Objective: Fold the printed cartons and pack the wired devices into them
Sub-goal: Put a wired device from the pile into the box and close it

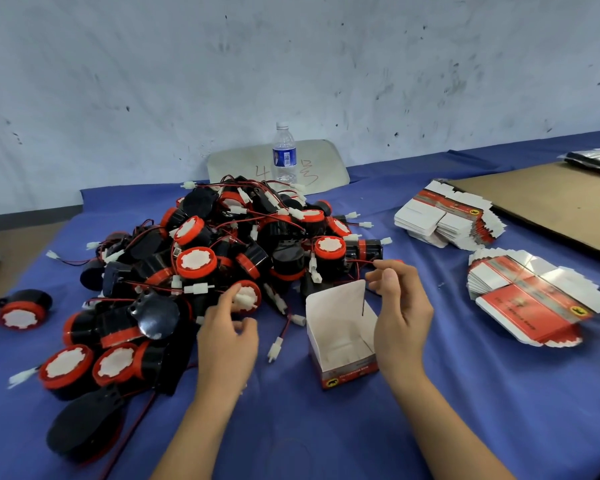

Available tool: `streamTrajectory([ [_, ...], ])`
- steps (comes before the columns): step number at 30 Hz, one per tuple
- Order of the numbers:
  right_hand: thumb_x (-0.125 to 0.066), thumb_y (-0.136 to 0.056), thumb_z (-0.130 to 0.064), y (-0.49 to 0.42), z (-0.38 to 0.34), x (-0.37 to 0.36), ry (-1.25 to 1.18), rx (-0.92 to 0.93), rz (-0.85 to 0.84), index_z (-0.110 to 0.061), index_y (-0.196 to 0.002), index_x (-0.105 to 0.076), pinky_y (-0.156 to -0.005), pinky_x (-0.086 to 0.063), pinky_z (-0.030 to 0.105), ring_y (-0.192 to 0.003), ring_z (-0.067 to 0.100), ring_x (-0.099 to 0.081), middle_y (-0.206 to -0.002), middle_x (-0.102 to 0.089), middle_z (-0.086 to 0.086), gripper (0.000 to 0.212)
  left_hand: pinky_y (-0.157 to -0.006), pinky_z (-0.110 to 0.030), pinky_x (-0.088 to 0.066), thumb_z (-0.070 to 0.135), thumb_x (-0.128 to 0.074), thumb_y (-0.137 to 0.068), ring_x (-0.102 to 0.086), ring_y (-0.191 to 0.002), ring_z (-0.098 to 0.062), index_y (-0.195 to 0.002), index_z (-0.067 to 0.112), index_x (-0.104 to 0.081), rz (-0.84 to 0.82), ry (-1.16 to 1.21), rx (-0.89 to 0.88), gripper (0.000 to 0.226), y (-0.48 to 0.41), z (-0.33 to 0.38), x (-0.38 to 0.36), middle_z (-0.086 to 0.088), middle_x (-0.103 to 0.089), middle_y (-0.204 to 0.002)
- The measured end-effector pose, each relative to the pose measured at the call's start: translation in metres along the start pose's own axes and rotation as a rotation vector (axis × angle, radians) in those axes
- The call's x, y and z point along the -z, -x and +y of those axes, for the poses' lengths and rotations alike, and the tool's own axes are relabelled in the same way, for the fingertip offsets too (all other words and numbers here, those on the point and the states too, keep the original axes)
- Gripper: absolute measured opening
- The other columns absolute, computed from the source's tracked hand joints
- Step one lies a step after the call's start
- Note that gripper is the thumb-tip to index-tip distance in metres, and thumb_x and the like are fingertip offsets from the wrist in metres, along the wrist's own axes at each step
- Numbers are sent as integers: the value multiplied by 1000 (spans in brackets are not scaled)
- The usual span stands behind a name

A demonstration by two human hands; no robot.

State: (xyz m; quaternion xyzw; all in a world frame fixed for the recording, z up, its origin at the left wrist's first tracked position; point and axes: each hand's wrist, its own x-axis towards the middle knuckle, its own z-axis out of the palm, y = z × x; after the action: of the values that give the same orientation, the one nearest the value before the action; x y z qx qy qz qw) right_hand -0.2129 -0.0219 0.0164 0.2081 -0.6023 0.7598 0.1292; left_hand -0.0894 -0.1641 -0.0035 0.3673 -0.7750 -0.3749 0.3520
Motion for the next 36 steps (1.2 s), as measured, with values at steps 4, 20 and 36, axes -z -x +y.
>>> streamTrajectory([
  [4, -44, -93, -23, 3, 0, -2, -12, 1, -44, -22, -92, -64, -68, -49, 19, -71, 6, -61, -81, -65, -17, 20, -58, 0, -39, 11, -56, -92, -58, -71, -7, -145, 28, -38, 11, 11, 17, 58, 4, 4, -5, 7, -33, -120],
  [20, -43, -100, -6, 5, -1, 0, -50, -14, -66, -18, -93, -62, -55, -45, 21, -52, 12, -53, -76, -64, -9, 24, -69, -25, -49, 9, -53, -94, -61, -78, -19, -152, 32, -20, 101, 171, 97, 70, 5, 2, -7, 4, -8, -156],
  [36, -42, -100, -5, 5, -1, -1, -55, -2, -58, -22, -93, -62, -51, -44, 22, -49, 12, -51, -73, -64, -7, 27, -61, -20, -55, 0, -47, -95, -65, -82, -14, -144, 46, -30, 298, 481, -41, 69, 0, 2, -3, 5, -44, -139],
])
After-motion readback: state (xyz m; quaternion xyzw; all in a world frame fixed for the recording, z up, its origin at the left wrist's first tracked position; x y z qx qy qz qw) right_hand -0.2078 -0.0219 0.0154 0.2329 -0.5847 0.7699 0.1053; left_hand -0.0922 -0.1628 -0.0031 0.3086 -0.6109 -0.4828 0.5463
